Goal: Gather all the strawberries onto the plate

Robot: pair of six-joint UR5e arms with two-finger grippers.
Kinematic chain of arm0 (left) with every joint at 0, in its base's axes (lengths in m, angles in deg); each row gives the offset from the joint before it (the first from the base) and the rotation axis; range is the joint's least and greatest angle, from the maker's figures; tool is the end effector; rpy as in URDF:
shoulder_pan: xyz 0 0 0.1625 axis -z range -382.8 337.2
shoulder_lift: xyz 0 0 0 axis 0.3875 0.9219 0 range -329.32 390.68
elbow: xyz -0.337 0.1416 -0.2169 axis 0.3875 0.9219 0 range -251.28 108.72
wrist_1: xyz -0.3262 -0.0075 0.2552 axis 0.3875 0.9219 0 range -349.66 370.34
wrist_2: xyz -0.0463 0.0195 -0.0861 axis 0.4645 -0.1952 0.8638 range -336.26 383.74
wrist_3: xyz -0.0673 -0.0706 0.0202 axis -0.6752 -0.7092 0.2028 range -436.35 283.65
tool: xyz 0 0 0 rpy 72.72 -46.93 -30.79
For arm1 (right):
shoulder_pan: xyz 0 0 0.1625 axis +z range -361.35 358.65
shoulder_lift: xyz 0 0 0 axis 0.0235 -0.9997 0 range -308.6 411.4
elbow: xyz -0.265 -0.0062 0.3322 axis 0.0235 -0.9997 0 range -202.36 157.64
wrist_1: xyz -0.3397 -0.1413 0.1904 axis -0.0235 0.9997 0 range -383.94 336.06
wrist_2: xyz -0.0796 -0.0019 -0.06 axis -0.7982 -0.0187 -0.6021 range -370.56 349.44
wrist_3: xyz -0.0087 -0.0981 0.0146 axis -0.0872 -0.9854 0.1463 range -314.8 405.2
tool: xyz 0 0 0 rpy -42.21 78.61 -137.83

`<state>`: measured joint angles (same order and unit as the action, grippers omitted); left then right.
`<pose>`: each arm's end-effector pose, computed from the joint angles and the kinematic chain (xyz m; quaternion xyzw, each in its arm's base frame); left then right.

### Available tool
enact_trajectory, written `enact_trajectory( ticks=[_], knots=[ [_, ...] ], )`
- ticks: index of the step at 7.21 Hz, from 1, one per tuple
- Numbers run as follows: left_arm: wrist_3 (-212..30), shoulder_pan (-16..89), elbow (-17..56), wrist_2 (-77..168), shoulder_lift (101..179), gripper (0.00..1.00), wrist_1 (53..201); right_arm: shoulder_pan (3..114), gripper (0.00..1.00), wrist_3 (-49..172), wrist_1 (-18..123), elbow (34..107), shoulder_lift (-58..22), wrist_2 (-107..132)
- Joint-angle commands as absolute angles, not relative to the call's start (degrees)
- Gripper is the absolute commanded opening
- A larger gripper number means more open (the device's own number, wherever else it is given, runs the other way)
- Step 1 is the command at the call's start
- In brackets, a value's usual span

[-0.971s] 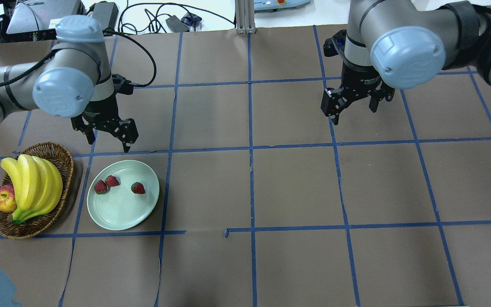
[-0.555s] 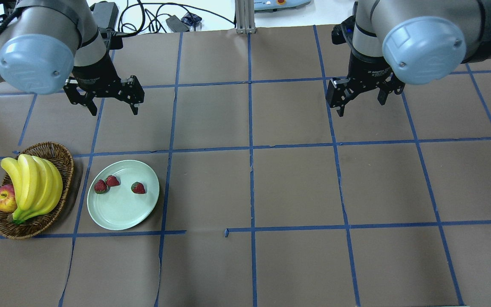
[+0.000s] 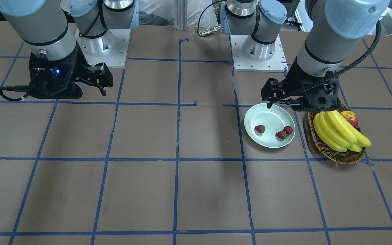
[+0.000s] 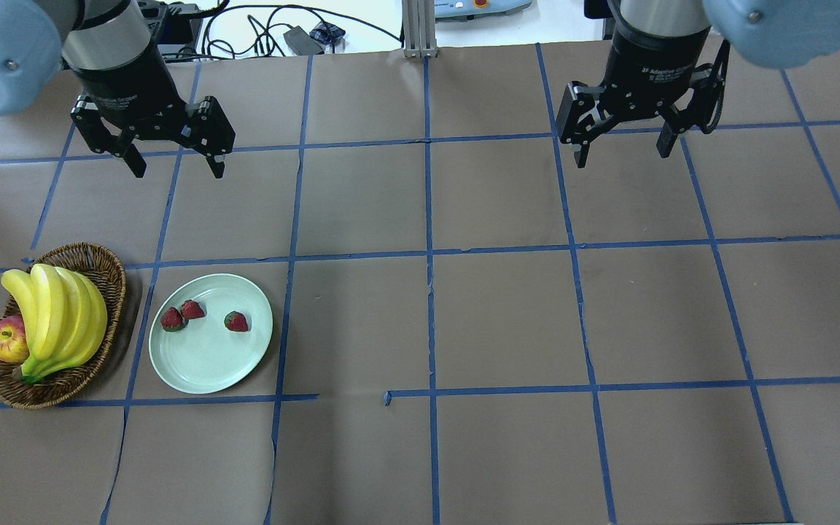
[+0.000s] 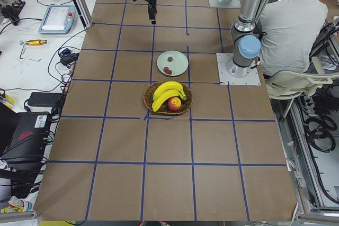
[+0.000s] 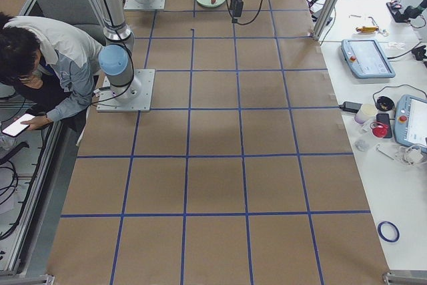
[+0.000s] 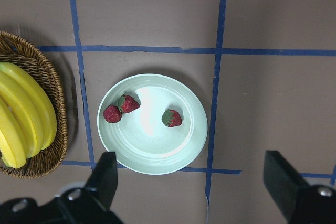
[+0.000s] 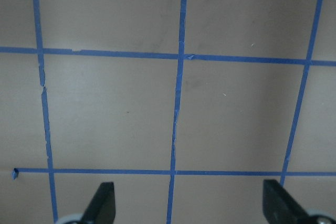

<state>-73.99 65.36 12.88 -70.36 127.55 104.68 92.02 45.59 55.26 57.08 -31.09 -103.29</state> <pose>-0.1090 -0.5367 0.4692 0.0062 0.9982 0.0481 0.0339 0.1596 -0.5240 0.4928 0.0275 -0.9970 -0.0668 0.0260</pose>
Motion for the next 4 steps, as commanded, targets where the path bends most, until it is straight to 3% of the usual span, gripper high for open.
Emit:
enact_trajectory(
  ticks=[1, 4],
  knots=[
    [-73.6, 66.1, 14.1, -68.3, 127.6, 1.0, 104.7, 92.2, 1.0, 45.5, 51.2, 54.5, -31.2, -103.1],
    [-74.9, 66.8, 18.9, -66.4, 127.0, 1.0, 97.6, 92.4, 1.0, 45.3, 51.1, 54.8, -31.1, -103.0]
  ],
)
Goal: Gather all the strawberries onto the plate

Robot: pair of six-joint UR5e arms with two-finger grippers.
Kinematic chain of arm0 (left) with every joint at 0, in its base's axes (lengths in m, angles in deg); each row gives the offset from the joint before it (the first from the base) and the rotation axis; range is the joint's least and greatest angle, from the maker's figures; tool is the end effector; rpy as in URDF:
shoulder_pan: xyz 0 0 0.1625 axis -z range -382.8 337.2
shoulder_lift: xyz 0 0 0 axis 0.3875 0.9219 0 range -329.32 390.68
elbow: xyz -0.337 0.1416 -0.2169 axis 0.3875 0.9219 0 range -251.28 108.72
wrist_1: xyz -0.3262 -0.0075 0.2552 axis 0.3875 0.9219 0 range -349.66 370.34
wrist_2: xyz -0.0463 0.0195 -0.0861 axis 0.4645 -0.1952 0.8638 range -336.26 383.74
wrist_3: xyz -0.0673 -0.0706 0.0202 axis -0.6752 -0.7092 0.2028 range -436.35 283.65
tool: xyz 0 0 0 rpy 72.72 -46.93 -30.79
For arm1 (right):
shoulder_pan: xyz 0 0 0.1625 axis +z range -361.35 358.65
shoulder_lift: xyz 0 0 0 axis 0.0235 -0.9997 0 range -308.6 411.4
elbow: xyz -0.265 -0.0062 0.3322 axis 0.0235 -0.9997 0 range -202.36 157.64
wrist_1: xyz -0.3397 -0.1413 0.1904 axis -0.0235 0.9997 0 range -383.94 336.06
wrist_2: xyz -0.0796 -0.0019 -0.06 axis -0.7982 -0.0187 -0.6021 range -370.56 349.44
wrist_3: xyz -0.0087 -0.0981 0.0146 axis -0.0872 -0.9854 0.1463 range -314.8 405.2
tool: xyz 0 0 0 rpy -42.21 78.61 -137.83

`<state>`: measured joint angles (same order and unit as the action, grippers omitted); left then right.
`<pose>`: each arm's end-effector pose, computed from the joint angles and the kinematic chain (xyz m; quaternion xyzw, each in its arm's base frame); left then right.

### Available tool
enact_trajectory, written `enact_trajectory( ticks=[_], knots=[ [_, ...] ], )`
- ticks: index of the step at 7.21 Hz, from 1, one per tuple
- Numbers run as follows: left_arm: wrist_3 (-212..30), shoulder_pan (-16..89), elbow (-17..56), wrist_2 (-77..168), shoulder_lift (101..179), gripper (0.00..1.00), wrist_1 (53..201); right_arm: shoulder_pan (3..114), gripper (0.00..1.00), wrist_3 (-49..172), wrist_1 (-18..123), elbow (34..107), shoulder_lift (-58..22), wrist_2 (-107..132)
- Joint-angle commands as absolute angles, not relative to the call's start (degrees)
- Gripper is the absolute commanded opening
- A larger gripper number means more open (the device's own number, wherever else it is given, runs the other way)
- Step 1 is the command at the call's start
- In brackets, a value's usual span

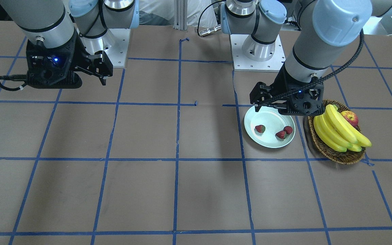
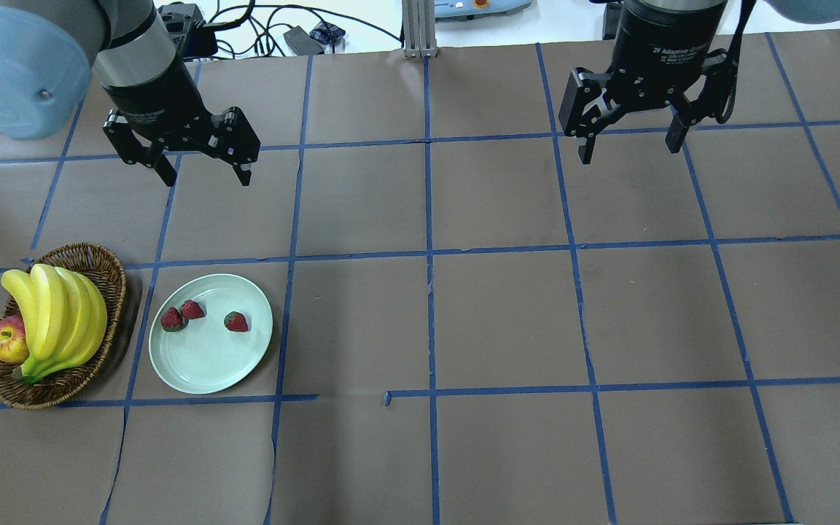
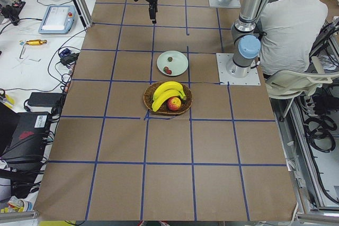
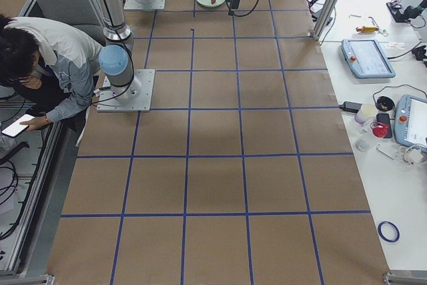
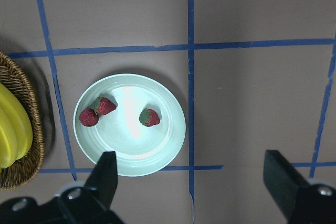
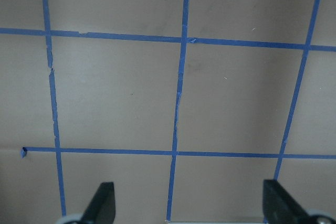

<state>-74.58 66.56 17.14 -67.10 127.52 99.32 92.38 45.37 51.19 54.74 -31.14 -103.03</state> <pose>-0.1258 -0.5347 0.4419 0.0101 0.9992 0.0371 0.0065 0.1630 -0.5181 0.5067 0.0326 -0.9958 -0.0815 0.0243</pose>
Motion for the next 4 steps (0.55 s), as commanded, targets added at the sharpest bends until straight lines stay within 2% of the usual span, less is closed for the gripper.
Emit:
enact_trajectory(
  ticks=[1, 4],
  knots=[
    [-74.2, 67.0, 18.9, -67.1, 126.2, 1.0, 98.4, 92.4, 1.0, 44.7, 51.5, 54.9, -30.5, -103.0],
    [-72.8, 67.2, 18.5, -67.4, 124.2, 1.0, 102.3, 92.2, 1.0, 42.9, 53.4, 56.9, -29.8, -102.9]
  ],
)
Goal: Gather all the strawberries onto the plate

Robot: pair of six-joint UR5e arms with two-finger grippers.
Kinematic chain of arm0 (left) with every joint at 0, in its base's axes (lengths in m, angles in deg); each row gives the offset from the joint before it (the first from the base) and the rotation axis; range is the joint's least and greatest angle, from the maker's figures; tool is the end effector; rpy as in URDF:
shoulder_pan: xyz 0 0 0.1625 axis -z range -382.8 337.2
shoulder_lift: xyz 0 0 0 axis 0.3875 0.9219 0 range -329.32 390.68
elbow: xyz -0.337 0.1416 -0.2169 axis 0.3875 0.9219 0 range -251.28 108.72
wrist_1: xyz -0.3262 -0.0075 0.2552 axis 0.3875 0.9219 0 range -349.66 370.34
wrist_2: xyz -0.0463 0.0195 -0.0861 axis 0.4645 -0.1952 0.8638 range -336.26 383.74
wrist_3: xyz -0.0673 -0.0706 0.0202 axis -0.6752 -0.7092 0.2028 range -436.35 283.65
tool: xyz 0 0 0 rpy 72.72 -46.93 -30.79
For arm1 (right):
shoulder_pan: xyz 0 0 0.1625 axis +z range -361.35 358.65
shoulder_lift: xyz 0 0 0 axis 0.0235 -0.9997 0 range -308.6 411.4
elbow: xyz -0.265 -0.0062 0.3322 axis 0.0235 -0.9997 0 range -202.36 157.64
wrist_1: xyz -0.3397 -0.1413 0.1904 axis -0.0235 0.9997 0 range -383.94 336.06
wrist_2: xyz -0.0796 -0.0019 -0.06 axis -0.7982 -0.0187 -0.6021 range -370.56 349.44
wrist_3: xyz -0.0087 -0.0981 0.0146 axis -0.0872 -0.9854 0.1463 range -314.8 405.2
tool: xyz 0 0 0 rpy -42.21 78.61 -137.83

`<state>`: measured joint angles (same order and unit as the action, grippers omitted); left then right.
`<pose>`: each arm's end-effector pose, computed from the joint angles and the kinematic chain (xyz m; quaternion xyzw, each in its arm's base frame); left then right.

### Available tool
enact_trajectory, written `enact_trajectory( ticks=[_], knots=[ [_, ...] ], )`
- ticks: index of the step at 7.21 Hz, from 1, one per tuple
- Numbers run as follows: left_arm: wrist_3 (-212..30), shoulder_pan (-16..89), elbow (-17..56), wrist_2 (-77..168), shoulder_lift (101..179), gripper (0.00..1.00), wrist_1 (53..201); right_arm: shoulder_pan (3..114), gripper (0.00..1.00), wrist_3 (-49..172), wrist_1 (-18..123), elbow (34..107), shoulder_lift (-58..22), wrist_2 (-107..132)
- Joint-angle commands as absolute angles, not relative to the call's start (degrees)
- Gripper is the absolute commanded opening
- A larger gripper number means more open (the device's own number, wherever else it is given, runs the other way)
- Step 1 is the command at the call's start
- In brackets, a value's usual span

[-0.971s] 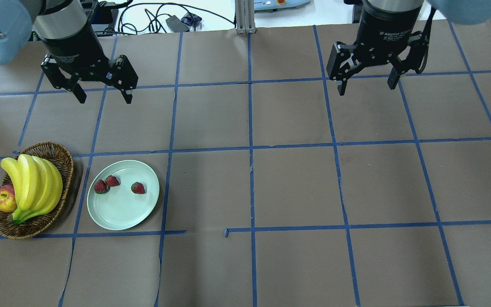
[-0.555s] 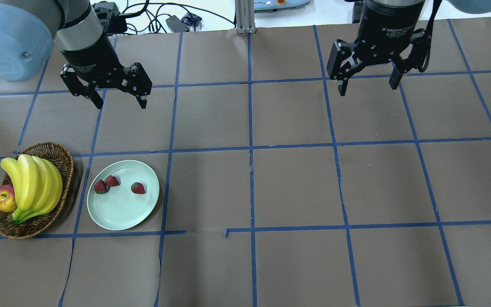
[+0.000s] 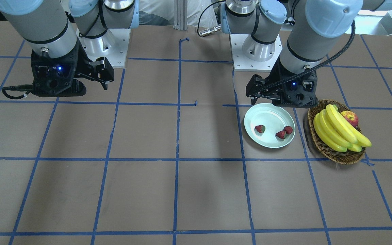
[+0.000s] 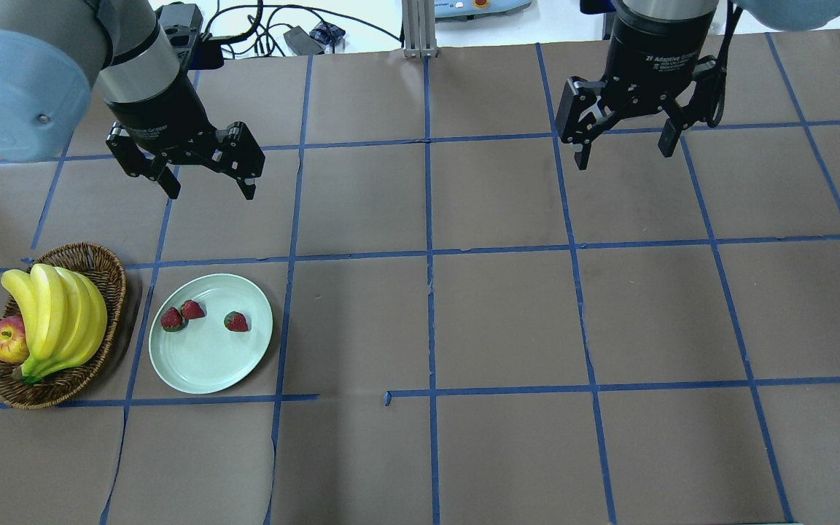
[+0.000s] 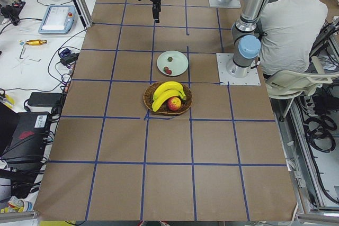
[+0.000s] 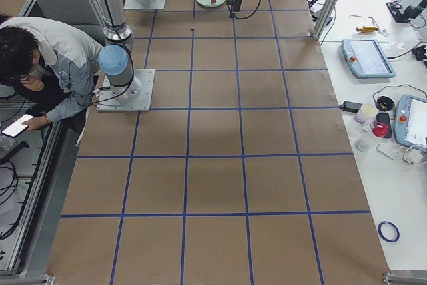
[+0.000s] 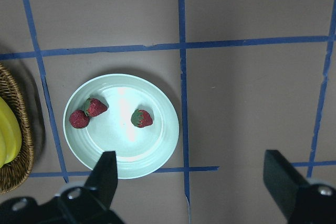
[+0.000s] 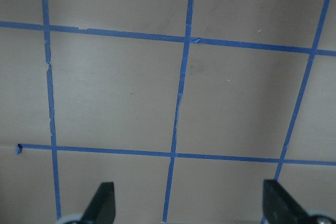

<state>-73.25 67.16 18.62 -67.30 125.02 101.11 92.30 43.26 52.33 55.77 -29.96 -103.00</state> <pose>-0.1311 -0.5140 0.4494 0.0270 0.9986 0.0439 0.0078 0.1629 -0.5260 0.4888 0.0504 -0.9943 -0.0912 0.0226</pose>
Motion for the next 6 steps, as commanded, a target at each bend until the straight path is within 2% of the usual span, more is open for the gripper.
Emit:
enact_trajectory(
  ticks=[1, 6],
  knots=[
    [-72.8, 67.2, 18.1, -67.5, 122.7, 1.0, 104.1, 92.2, 1.0, 42.9, 55.9, 58.0, -29.9, -102.8],
    [-73.0, 67.3, 18.6, -67.6, 122.7, 1.0, 104.2, 92.3, 1.0, 42.9, 56.1, 58.3, -30.2, -103.0]
  ],
)
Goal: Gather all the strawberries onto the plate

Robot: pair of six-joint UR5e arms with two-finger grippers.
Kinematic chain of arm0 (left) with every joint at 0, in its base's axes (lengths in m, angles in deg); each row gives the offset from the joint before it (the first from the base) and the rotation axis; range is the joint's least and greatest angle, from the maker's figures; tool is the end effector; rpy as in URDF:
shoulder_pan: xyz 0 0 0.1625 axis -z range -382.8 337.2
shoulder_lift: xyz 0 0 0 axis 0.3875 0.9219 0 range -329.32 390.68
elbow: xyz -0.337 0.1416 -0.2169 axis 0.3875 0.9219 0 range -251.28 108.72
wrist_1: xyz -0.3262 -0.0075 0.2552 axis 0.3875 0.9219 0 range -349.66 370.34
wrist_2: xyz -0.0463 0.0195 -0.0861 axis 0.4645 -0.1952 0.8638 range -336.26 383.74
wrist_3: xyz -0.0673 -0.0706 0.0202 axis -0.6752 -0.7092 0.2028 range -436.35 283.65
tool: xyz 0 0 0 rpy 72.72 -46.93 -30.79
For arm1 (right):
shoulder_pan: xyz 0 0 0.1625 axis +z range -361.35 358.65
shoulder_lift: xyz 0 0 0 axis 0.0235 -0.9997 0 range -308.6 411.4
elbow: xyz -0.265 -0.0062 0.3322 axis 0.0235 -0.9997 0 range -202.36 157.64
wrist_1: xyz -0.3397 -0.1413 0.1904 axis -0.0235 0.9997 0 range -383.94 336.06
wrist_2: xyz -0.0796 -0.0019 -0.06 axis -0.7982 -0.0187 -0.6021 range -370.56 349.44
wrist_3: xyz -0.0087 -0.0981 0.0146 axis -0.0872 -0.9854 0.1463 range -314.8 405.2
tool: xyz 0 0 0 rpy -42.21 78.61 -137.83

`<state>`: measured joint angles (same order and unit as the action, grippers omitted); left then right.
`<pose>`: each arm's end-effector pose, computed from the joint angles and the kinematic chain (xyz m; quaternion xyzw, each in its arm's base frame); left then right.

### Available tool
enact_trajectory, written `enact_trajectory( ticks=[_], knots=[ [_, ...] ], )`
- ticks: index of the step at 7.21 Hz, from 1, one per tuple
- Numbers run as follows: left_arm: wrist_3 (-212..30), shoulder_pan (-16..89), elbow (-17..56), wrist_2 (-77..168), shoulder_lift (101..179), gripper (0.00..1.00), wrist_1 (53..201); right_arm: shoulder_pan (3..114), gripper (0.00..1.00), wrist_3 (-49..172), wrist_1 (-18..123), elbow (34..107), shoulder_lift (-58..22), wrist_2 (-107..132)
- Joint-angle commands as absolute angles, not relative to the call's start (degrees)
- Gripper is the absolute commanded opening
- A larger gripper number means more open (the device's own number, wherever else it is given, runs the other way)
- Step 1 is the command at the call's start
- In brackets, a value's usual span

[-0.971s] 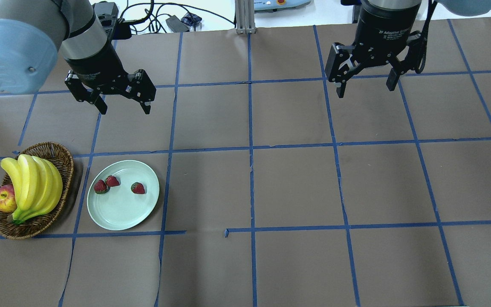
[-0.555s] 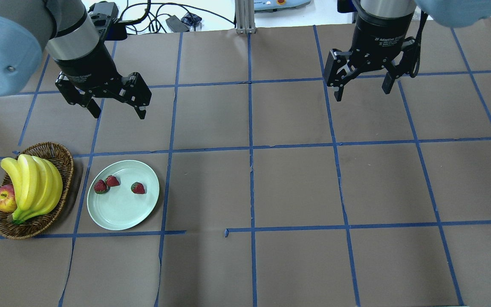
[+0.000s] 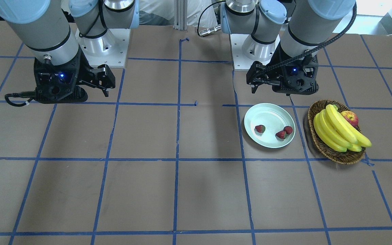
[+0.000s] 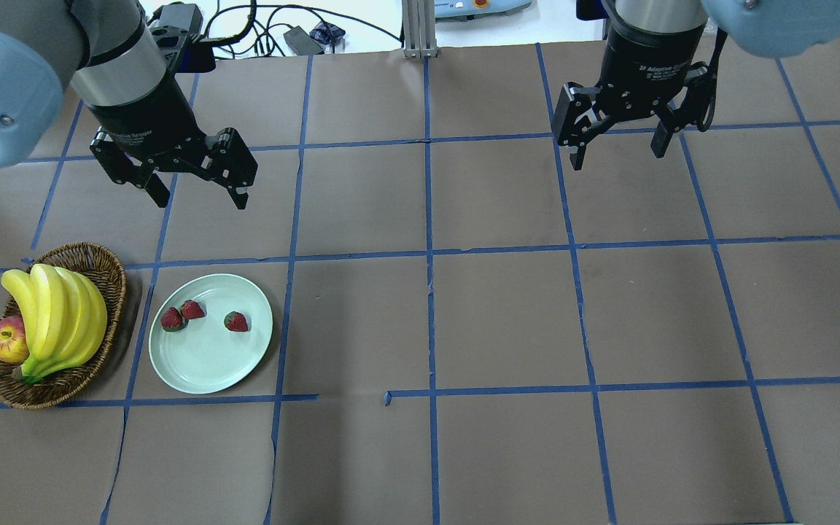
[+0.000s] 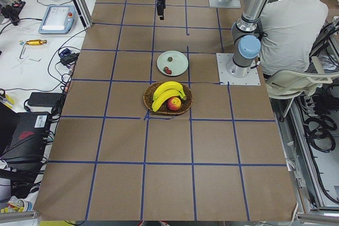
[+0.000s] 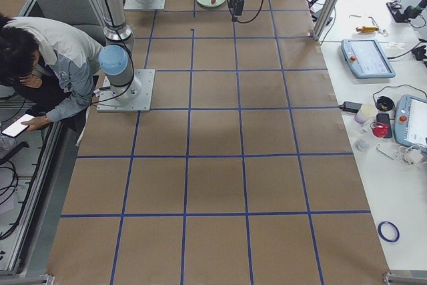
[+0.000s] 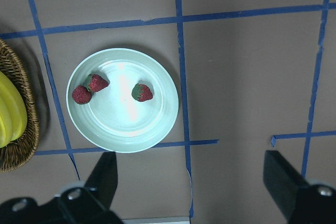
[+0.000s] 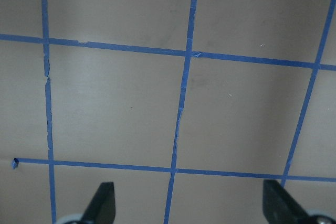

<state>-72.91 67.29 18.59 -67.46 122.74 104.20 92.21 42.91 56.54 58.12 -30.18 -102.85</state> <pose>-0.1320 -0.4962 0.4650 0.0313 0.9982 0.0507 0.0089 0.1625 -0.5293 0.4775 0.0523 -0.9957 -0.0732 0.0208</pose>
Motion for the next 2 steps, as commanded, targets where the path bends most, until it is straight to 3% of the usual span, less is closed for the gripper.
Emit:
enact_trajectory(
  ticks=[1, 2],
  knots=[
    [-73.3, 67.3, 18.8, -67.7, 122.9, 1.0, 104.2, 92.3, 1.0, 42.8, 56.0, 58.3, -30.3, -103.0],
    [-73.3, 67.3, 19.1, -67.7, 123.1, 1.0, 104.4, 92.3, 1.0, 42.9, 56.1, 58.3, -30.2, -103.1]
  ],
)
